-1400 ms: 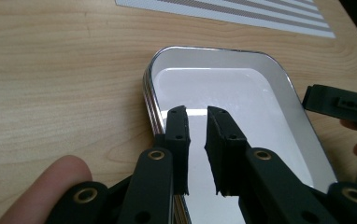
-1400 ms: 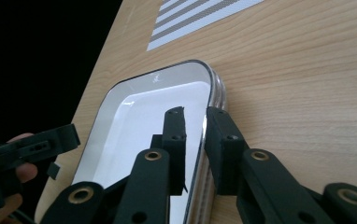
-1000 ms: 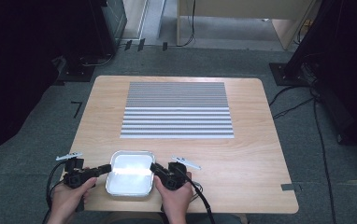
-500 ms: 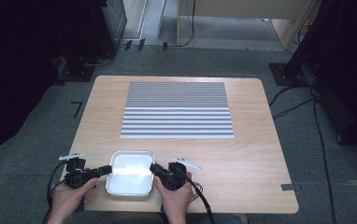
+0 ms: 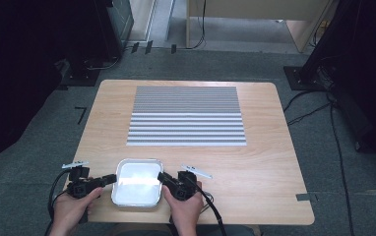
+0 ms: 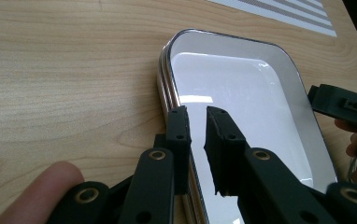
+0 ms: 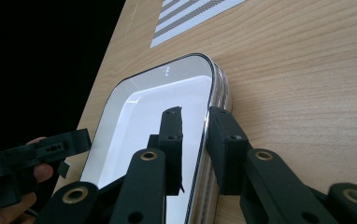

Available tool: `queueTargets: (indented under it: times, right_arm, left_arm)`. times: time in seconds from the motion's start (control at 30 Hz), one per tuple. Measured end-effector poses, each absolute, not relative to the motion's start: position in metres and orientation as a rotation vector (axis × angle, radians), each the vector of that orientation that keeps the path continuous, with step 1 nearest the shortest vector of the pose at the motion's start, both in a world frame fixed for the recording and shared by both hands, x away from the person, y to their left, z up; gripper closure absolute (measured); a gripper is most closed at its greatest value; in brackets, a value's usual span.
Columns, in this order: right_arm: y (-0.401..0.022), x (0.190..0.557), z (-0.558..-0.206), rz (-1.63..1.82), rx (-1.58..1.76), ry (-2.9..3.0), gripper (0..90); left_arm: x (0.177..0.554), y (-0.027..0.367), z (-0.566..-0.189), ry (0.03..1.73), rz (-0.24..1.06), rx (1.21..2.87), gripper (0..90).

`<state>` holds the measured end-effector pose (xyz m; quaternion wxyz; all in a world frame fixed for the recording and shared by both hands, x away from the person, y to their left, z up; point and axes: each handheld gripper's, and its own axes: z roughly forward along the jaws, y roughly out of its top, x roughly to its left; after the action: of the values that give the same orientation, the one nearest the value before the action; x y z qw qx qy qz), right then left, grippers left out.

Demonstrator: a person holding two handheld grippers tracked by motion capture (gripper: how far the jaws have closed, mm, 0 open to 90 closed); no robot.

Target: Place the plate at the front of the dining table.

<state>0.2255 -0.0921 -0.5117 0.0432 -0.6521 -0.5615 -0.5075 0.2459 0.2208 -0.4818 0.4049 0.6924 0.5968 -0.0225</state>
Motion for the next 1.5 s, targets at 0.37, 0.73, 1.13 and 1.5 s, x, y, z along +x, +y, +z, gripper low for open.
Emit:
queueTargets:
  times: [0.37, 0.73, 1.13, 1.5]
  right_arm:
    - [-0.0955, 0.2259, -0.5143, -1.563, -1.969, -1.686, 76.7]
    - [-0.0960, 0.2252, -0.5153, -1.565, -1.964, -1.659, 76.0]
    - [-0.0962, 0.2253, -0.5156, -1.570, -1.955, -1.656, 74.5]
    - [-0.0968, 0.2250, -0.5161, -1.577, -1.939, -1.650, 72.3]
  left_arm:
    - [0.2459, 0.2204, -0.4814, 1.509, -0.056, 1.749, 79.8]
    - [0.2457, 0.2195, -0.4793, 1.496, -0.088, 1.736, 76.1]
    - [0.2474, 0.2239, -0.4803, 1.516, -0.130, 1.714, 71.3]
    - [0.2481, 0.2258, -0.4813, 1.516, -0.156, 1.696, 69.0]
